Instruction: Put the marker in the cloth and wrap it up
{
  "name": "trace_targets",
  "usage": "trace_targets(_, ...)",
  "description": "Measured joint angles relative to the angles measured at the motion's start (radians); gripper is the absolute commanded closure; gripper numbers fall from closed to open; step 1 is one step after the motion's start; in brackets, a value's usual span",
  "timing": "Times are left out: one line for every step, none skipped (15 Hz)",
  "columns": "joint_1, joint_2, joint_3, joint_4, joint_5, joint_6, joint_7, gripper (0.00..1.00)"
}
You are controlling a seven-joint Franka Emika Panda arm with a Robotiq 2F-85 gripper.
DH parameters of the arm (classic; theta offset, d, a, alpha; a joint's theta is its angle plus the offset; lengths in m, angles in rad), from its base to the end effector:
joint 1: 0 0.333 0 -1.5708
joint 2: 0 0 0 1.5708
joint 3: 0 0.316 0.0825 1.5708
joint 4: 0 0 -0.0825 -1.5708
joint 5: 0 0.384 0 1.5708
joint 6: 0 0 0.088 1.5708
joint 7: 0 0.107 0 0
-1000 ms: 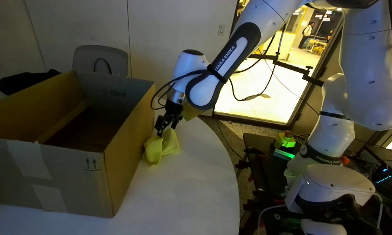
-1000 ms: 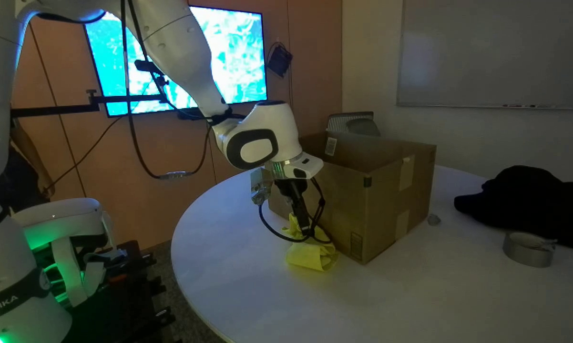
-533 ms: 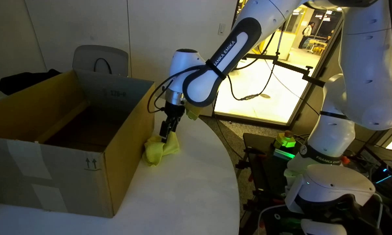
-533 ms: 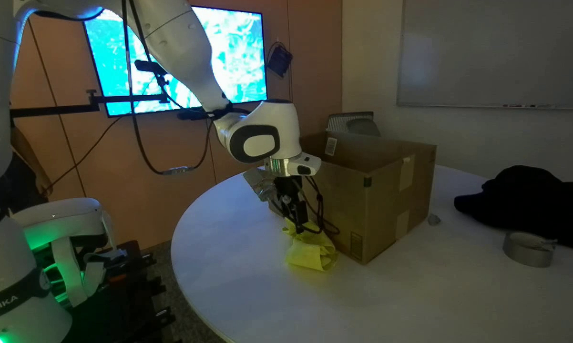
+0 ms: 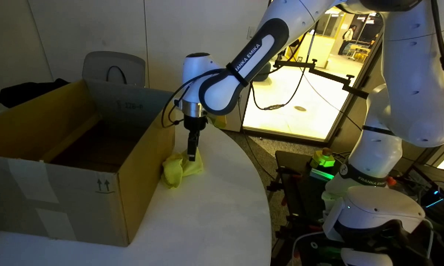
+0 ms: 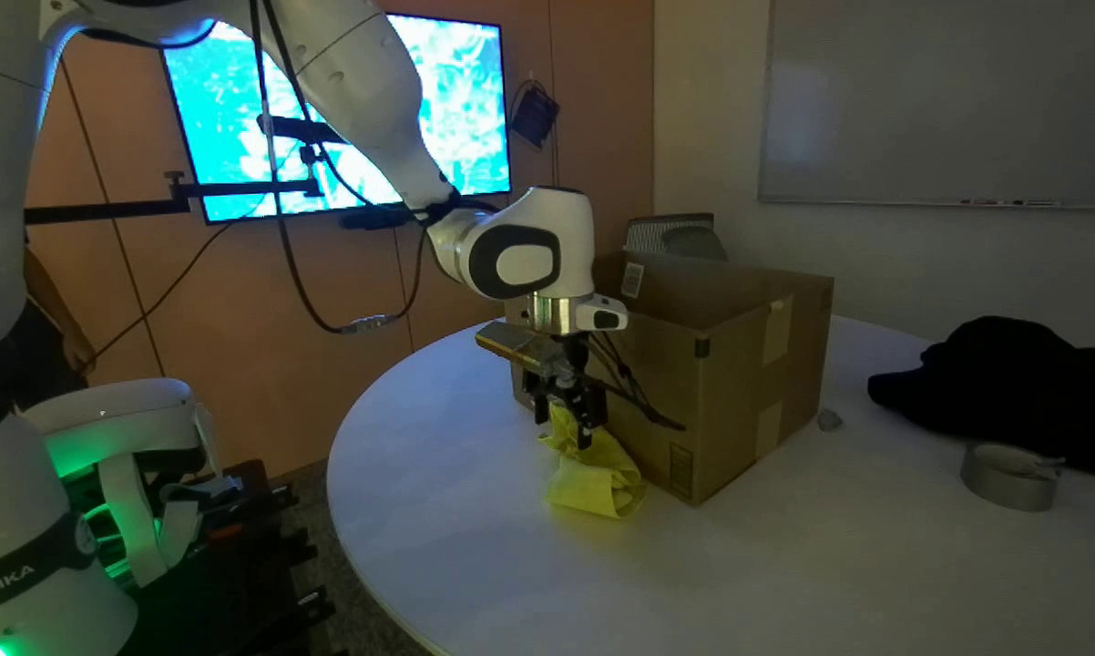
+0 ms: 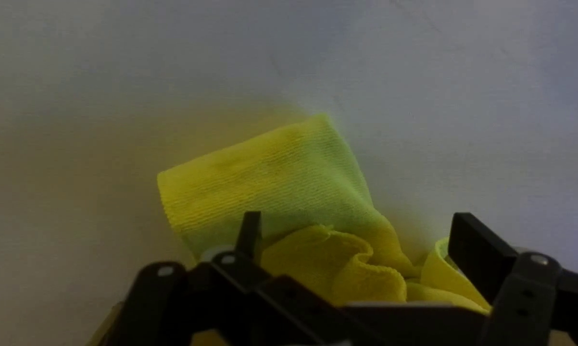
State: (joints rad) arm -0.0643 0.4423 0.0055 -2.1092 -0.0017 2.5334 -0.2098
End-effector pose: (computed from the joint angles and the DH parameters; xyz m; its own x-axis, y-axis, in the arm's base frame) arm 0.5771 -0.0339 0.2016 0.9883 0.1513 -0.0174 0.1513 -0.9885 -0.0052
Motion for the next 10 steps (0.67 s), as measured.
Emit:
trace_targets(-0.002,0.013,0.0,0.012,-0.001,-0.002,-0.02,0.0)
trace_targets(-0.003,0.027,0.001,0.026,-0.001,-0.003,-0.036,0.0)
trace_targets(-0.003,0.042,0.002,0.038,-0.001,-0.003,-0.048,0.0)
trace_targets(-0.003,0.057,0.002,0.05,-0.001,-0.003,-0.053,0.0)
trace_targets(-0.003,0.073,0.003,0.062,-0.001,-0.003,-0.056,0.0)
trace_targets(-0.003,0.089,0.003,0.072,-0.002,-0.003,-0.056,0.0)
trace_targets(-0.003,0.105,0.003,0.083,-0.002,-0.002,-0.056,0.0)
trace_targets(-0.003,0.121,0.003,0.091,-0.002,0.0,-0.053,0.0)
trace_targets(-0.003,0.137,0.002,0.099,-0.002,0.003,-0.046,0.0)
trace_targets(-0.003,0.152,0.002,0.105,-0.002,0.008,-0.036,0.0)
